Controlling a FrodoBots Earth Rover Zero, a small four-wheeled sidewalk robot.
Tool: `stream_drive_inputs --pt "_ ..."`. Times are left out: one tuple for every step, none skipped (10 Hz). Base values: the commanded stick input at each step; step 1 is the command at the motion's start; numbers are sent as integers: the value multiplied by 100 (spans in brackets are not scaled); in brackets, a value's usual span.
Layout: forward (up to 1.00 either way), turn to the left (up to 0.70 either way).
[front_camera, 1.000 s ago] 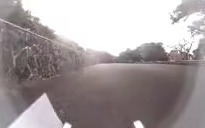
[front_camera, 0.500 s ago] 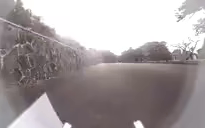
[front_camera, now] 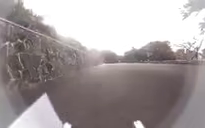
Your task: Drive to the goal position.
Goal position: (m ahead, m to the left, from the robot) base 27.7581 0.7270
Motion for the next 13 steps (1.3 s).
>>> stream_drive_inputs --pt "100 -31" --pt "100 -30" --pt "100 -30" --pt "100 -23" --pt "100 -11" --pt "100 0" --pt "100 0" --pt "100 0" --pt "100 -4" --pt "100 -2" --pt "100 -1" --pt "100 -25" --pt "100 -16"
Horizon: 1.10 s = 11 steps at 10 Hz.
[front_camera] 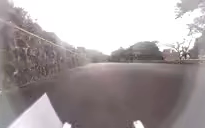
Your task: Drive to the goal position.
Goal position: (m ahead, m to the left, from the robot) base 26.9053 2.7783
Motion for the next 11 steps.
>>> stream_drive_inputs --pt "100 -7" --pt "100 -29" --pt "100 -29" --pt "100 0" --pt "100 0" --pt "100 0" --pt "100 -1" --pt "100 -2" --pt "100 -4" --pt "100 -29" --pt "100 -28"
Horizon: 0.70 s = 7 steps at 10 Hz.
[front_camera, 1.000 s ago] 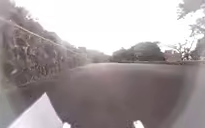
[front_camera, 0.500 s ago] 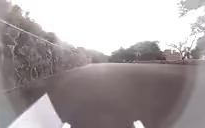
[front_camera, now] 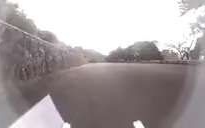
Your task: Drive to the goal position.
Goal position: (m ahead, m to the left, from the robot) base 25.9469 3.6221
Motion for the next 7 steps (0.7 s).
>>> stream_drive_inputs --pt "100 -28" --pt "100 -27" --pt "100 -27" --pt "100 -26" --pt "100 -26" --pt "100 -25" --pt "100 -25"
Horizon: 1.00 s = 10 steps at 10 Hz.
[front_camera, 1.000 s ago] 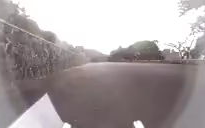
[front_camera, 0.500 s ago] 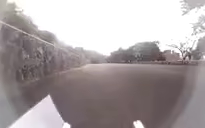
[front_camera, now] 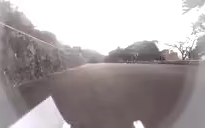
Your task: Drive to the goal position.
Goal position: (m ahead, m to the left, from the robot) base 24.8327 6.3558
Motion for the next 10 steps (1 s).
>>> stream_drive_inputs --pt "100 -24" --pt "100 -5" --pt "100 -6" --pt "100 -28" --pt "100 -28" --pt "100 -28" --pt "100 0" --pt "100 0" --pt "100 0" --pt "100 0"
